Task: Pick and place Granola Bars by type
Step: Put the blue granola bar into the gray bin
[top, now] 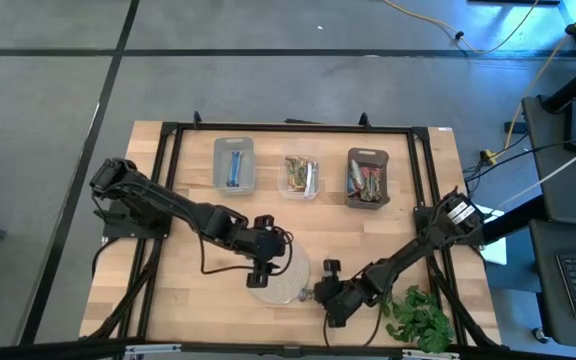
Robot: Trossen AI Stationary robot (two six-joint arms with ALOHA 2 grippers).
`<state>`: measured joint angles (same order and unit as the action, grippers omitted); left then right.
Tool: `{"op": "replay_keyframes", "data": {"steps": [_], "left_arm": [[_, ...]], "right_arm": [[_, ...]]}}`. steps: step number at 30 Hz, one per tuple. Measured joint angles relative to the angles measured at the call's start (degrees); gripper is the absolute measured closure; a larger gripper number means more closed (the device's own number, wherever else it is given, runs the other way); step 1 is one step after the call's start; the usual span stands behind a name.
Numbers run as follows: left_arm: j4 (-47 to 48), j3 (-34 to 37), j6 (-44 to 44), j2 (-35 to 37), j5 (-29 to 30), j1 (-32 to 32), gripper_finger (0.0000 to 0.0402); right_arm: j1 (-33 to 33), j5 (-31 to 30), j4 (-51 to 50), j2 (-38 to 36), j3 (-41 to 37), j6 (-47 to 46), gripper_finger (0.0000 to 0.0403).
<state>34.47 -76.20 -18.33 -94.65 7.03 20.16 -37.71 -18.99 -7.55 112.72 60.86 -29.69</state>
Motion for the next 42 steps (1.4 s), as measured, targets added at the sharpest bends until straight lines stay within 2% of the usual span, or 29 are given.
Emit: {"op": "replay_keyframes", "data": {"steps": [6,10,15,21,25,27,30,33,36,42], "left_arm": [[-0.1,0.0,3.1,5.4,2.5,0.0,0.0196],[-0.7,0.0,5.2,9.2,6.3,0.0,0.0196],[-5.0,0.0,10.1,12.5,7.0,0.5,0.0197],[-11.3,0.1,16.1,13.2,6.3,0.0,0.0195],[-24.5,6.6,18.4,13.9,2.3,-1.9,0.0194],[-34.4,10.7,19.2,14.2,0.0,-3.8,0.0194],[-48.6,15.7,18.9,14.4,-2.8,-6.8,0.0194],[-56.9,18.6,17.9,14.1,-4.1,-9.9,0.0194],[-60.4,20.2,17.1,14.1,-5.1,-12.2,0.0194],[-61.5,20.5,17.6,14.1,-7.3,-14.2,0.0194]], "right_arm": [[0.0,0.8,-5.2,-5.0,-0.5,-0.1,0.0322],[0.0,-2.5,-8.8,-11.2,-0.3,-1.3,0.0324],[0.2,-11.6,-10.3,-20.2,-0.3,1.3,0.0325],[0.2,-25.1,-8.8,-30.4,-0.2,5.9,0.0325],[0.2,-30.6,-5.9,-34.3,-0.2,12.5,0.0325],[0.4,-32.5,-3.7,-35.4,-0.2,16.9,0.0325],[1.1,-33.7,0.7,-35.9,-0.2,23.8,0.0325],[2.3,-33.6,6.5,-35.9,-0.2,30.7,0.0325],[4.1,-32.8,10.6,-35.9,-0.2,36.0,0.0325],[8.2,-31.1,15.5,-36.0,-0.2,39.3,0.0325]]}}
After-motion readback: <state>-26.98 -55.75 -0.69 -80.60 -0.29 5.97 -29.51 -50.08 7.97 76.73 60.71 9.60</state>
